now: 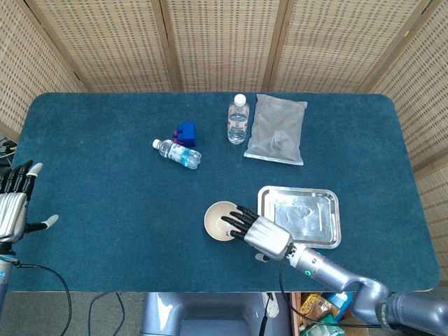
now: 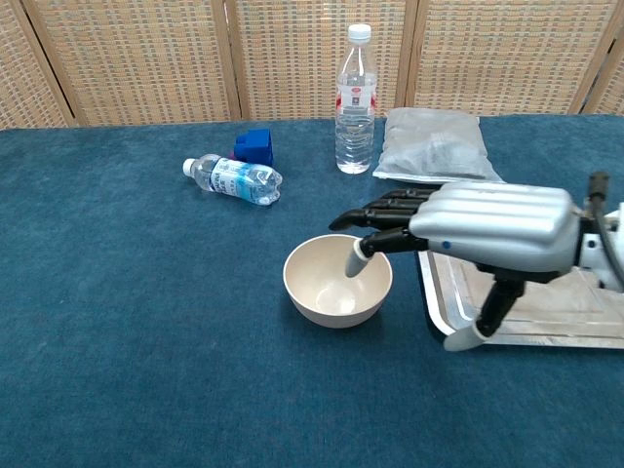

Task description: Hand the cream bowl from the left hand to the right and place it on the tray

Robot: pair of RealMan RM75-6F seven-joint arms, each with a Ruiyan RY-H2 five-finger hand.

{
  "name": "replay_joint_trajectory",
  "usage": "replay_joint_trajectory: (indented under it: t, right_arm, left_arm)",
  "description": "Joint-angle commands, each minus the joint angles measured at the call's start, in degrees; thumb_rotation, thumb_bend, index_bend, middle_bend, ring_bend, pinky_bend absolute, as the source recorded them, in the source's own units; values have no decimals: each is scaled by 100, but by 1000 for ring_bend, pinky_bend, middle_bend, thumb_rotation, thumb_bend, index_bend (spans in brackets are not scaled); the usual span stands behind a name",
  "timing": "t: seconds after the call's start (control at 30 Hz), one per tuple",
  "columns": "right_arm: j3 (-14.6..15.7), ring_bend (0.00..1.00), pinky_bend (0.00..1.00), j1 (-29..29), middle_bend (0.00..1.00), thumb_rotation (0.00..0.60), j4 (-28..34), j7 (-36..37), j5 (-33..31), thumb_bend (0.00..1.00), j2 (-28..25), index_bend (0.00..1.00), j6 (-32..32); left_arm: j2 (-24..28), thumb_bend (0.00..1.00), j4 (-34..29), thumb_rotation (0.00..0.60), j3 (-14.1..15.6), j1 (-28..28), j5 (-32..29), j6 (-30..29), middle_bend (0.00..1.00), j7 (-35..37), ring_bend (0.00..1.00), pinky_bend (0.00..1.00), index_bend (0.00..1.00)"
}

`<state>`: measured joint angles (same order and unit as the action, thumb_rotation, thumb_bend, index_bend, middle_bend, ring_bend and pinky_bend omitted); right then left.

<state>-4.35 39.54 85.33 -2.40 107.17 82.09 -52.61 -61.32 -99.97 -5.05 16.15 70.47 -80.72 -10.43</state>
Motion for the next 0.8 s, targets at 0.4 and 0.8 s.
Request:
replay_joint_trajectory:
  t: [0.4,0.8]
  right_arm:
    - [-256,0,0,464,0,600,-734,-856,-967,297,981,358,472]
    - [-115,0,0,577,0,600,-1116,-822,-1198,459,1246,546,390]
  left_arm:
    - [2,0,31,600,-138,-4,-128,232,0,14,0,0,0]
    - [9,0,20,600,-188,-40,-115,298,0,51,0,0,0]
